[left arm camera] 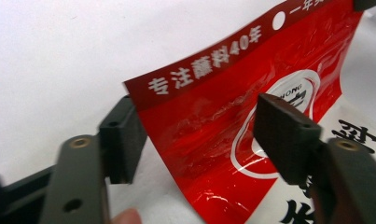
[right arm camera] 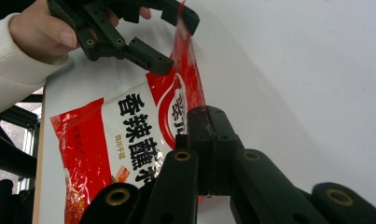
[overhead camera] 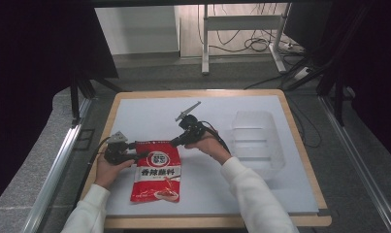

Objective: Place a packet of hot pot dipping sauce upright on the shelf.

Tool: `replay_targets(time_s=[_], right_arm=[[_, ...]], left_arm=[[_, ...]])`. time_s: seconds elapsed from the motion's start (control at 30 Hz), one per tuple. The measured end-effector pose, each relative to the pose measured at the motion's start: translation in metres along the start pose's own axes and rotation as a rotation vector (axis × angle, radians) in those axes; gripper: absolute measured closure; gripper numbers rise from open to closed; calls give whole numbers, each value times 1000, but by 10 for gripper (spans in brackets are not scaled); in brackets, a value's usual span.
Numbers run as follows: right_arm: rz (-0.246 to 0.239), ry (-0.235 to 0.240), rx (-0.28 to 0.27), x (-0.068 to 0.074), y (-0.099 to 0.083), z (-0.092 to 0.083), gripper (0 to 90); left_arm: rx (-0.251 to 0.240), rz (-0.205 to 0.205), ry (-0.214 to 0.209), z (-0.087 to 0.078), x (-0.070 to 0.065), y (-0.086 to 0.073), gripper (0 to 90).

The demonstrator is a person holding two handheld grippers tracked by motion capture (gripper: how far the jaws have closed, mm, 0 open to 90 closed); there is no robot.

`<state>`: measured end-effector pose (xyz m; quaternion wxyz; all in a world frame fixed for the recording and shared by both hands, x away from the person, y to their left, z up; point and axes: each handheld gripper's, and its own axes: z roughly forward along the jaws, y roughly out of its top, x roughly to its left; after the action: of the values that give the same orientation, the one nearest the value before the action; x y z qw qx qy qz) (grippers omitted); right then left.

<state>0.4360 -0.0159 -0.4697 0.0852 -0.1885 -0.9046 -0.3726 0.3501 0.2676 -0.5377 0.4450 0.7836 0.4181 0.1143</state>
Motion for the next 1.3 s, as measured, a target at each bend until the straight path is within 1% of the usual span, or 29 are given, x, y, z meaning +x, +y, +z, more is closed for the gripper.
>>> replay_targets(time_s=[0.07,0.1,0.13,0.2,0.23,0.27,0.3,0.37,0.43,0.5,0.6,0.73,0.8,0.87,0.93,0.97,1.03,1.13,1.17,1.27,1.3], right_arm=[[2,-2,2,-1,0,0,888],[0,-4,1,-1,-1,0,888],[1,-5,2,-1,-1,0,888],[6,-8,5,-1,-2,-1,888],[3,-11,6,-1,-2,0,888],[3,-11,6,-1,-2,0,888],[3,-13,7,-1,-3,0,888],[14,-21,13,-2,-4,1,888],[7,-36,16,-4,-6,1,888],[15,-30,12,-5,-7,0,888],[11,-31,15,-4,-8,0,888],[9,-35,14,-4,-8,-1,886],[6,-36,14,-4,-9,-1,884],[11,-38,19,-3,-9,0,876],[3,-43,18,-4,-10,0,859],[3,-44,18,-4,-10,0,840],[-2,-52,18,-4,-10,0,757],[-11,-97,7,-3,-9,-2,608],[-20,-116,2,-2,-5,-4,574],[-28,-115,-2,-1,0,-5,548],[-38,-107,-2,0,6,-5,535]], left_arm=[[-9,-2,-3,-3,-1,0,439],[-17,2,-4,-6,-2,-1,439],[-22,22,9,-9,-5,-2,480],[-20,46,32,-13,-9,-3,530],[-20,60,48,-17,-12,-5,584],[-20,60,48,-17,-12,-5,612],[-23,64,58,-19,-14,-6,612],[-33,56,56,-23,-14,-8,709],[-40,56,40,-27,-13,-10,824],[-40,72,32,-29,-13,-11,869],[-37,88,42,-28,-16,-10,885],[-42,103,33,-30,-16,-11,899],[-41,111,36,-30,-17,-11,900],[-41,115,38,-29,-17,-11,900],[-40,120,34,-29,-18,-11,900],[-39,124,29,-29,-18,-11,900],[-38,135,23,-29,-19,-12,900],[-34,153,28,-28,-21,-12,900],[-31,160,29,-28,-22,-12,900],[-32,162,27,-28,-23,-12,900],[-31,164,24,-29,-23,-12,900]])
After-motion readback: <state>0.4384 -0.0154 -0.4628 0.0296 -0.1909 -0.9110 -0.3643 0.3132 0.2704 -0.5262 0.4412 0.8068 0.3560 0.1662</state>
